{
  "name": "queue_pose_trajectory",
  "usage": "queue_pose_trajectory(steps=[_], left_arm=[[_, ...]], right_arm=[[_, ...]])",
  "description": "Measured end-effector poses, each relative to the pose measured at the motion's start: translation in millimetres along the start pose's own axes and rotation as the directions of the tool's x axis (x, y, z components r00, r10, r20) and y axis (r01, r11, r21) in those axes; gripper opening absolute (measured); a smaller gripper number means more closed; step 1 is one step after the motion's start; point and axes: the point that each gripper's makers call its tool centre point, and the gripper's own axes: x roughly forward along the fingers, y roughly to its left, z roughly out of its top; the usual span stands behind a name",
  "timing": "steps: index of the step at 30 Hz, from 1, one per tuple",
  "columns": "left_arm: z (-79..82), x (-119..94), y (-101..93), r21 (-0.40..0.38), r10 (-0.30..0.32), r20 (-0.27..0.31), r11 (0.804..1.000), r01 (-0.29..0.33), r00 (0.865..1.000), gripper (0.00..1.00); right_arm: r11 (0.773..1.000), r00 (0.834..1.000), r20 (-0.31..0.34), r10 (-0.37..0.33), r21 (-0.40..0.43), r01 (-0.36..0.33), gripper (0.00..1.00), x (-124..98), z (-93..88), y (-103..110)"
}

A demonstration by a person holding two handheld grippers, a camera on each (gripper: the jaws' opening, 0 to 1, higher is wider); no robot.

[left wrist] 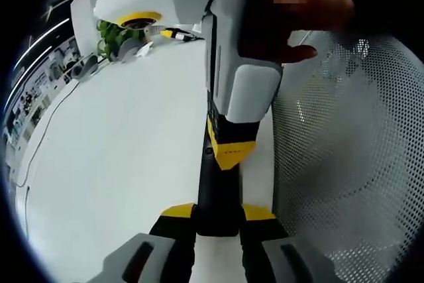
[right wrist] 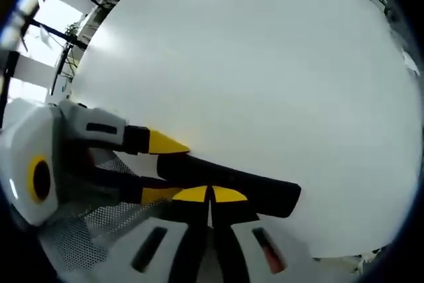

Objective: Press the specified remote control buttons in sequence, fully releasing each button before pressing the next.

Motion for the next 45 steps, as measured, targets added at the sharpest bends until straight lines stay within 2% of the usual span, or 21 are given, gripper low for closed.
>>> queue_pose_trajectory(steps=[6,11,14,21,29,33,38,41,45], left_arm=[[-1.0,-0.7,-0.2,0.004,0.003,-0.006,1.000,-0.003,1.000,0.25],[-1.0,-0.7,-0.2,0.008,0.000,-0.010,1.000,0.000,1.000,0.25],[-1.1,-0.7,-0.1,0.010,0.000,-0.011,1.000,0.001,1.000,0.25],[-1.1,-0.7,0.1,-0.003,0.005,-0.002,1.000,-0.005,1.000,0.25],[-1.1,-0.3,0.2,-0.002,0.004,-0.006,1.000,-0.004,1.000,0.25],[-0.8,-0.3,0.0,-0.005,0.005,-0.004,1.000,-0.005,1.000,0.25],[-0.6,-0.1,0.4,-0.011,0.008,0.001,1.000,-0.008,1.000,0.25],[-0.6,-0.3,0.3,-0.014,0.009,0.005,1.000,-0.009,1.000,0.25],[-0.5,-0.5,0.1,-0.012,0.011,0.005,1.000,-0.011,1.000,0.25]], right_arm=[[0.999,0.999,0.017,0.037,0.019,-0.037,0.00,-0.8,-0.5,0.1],[0.988,0.995,0.017,0.100,0.119,-0.102,0.00,-1.1,0.3,-0.1],[0.986,0.995,0.007,0.104,0.129,-0.104,0.00,-1.2,0.2,-0.2],[0.992,0.998,0.019,0.066,0.111,-0.068,0.00,-4.5,0.7,-5.1],[0.991,0.997,0.012,0.071,0.111,-0.072,0.00,-3.7,1.2,-4.8],[0.999,1.000,0.003,0.013,0.037,-0.013,0.00,-2.0,1.6,-1.8],[1.000,1.000,-0.011,-0.019,0.008,0.019,0.00,-1.0,2.8,-1.5],[0.999,1.000,0.006,0.008,0.038,-0.009,0.00,-1.0,3.8,-2.0],[0.988,0.996,0.022,0.085,0.125,-0.087,0.00,-1.3,4.2,-1.2]])
